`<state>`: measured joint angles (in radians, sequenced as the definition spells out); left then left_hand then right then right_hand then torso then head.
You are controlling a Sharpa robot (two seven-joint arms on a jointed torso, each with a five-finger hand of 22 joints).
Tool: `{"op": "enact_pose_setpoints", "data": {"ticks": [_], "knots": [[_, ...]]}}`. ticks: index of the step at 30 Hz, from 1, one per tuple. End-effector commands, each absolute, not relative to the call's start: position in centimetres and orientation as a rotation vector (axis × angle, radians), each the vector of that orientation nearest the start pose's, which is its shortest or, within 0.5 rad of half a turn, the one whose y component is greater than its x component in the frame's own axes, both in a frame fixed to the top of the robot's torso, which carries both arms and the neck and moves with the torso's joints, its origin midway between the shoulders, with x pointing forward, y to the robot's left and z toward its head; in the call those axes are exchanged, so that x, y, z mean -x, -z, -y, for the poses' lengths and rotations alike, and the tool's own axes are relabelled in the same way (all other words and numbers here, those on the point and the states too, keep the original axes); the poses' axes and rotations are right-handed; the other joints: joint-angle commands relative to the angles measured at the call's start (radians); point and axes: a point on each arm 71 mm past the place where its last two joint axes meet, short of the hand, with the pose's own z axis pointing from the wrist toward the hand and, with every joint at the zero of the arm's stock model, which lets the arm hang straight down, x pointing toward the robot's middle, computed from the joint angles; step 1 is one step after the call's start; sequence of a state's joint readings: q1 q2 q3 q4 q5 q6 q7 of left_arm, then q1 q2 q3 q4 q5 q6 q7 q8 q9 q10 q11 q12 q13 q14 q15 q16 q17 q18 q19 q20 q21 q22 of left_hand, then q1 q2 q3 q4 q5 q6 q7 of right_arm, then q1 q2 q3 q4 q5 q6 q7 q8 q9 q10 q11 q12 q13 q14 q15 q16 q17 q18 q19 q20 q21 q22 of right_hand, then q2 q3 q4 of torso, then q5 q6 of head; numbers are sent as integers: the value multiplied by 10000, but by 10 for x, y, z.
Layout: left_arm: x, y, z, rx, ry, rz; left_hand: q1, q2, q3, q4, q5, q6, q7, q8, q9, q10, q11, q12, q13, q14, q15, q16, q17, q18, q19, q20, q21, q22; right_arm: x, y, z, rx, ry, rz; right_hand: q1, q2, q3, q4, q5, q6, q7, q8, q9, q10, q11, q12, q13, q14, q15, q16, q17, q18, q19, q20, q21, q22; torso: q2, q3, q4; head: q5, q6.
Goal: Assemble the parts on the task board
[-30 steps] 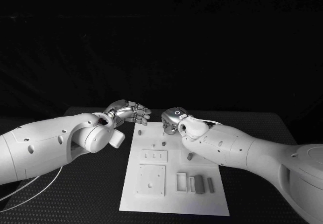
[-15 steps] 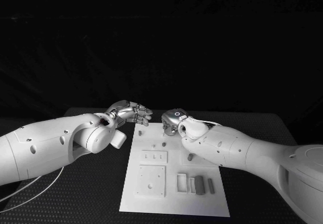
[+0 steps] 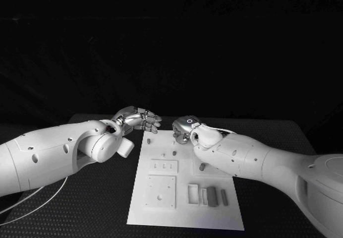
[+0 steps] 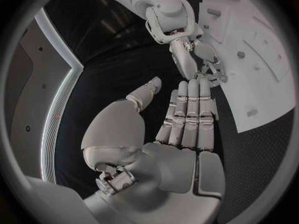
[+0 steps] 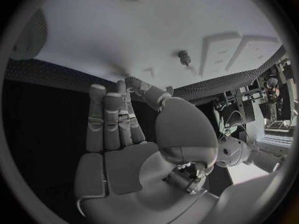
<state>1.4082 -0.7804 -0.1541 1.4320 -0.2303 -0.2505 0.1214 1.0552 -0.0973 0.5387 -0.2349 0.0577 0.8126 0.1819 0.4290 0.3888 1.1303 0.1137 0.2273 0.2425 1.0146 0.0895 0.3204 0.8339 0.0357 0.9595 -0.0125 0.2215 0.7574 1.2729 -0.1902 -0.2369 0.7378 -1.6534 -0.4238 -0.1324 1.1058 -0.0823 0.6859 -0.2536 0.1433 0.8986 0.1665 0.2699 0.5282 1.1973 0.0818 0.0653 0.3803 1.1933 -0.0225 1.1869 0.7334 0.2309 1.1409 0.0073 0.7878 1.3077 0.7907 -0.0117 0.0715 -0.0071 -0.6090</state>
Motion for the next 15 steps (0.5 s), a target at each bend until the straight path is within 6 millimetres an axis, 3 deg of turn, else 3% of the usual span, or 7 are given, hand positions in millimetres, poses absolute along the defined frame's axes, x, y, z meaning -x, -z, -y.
{"op": "enact_pose_setpoints", "data": {"ticks": [1, 9, 15], "knots": [[-523, 133, -199, 8189, 13235, -16869, 60, -16, -3, -20, -49, -58, 25, -15, 16, -73, 12, -67, 16, -14, 14, -70, 14, 54, -57, 33, -36, 10, -584, 213, 76, 4421, -3281, -15135, 8, -91, 12, 58, 41, -118, 46, -51, -27, -264, 159, -24, -31, 8, 81, 29, -26, 309, -68, -3, -42, 191, -1, 6, -3, -4, -11], [-524, 133, -199, 8178, 13228, -16917, 89, 10, 18, -30, -40, -61, 24, -18, 17, -76, 11, -71, 27, -12, 12, -84, 24, 57, -57, 30, -43, 14, -585, 213, 81, 4173, -3358, -15088, 43, -405, -22, 62, 40, -539, 213, -266, -162, -639, 279, -24, -177, -81, 196, 40, -82, 309, -128, 40, -100, 188, 0, 6, -3, -11, -7], [-524, 133, -202, 8213, 13180, -16880, 84, 3, 15, -30, -41, -63, 25, -21, 17, -82, 14, -75, 32, -15, 15, -92, 29, 54, -60, 34, -48, 16, -585, 211, 84, 4047, -3463, -14921, 63, -422, -15, 81, 42, -571, 225, -277, -176, -668, 289, -14, -195, -85, 207, 52, -87, 309, -123, 41, -103, 189, -2, 13, -13, -9, -7]]}}
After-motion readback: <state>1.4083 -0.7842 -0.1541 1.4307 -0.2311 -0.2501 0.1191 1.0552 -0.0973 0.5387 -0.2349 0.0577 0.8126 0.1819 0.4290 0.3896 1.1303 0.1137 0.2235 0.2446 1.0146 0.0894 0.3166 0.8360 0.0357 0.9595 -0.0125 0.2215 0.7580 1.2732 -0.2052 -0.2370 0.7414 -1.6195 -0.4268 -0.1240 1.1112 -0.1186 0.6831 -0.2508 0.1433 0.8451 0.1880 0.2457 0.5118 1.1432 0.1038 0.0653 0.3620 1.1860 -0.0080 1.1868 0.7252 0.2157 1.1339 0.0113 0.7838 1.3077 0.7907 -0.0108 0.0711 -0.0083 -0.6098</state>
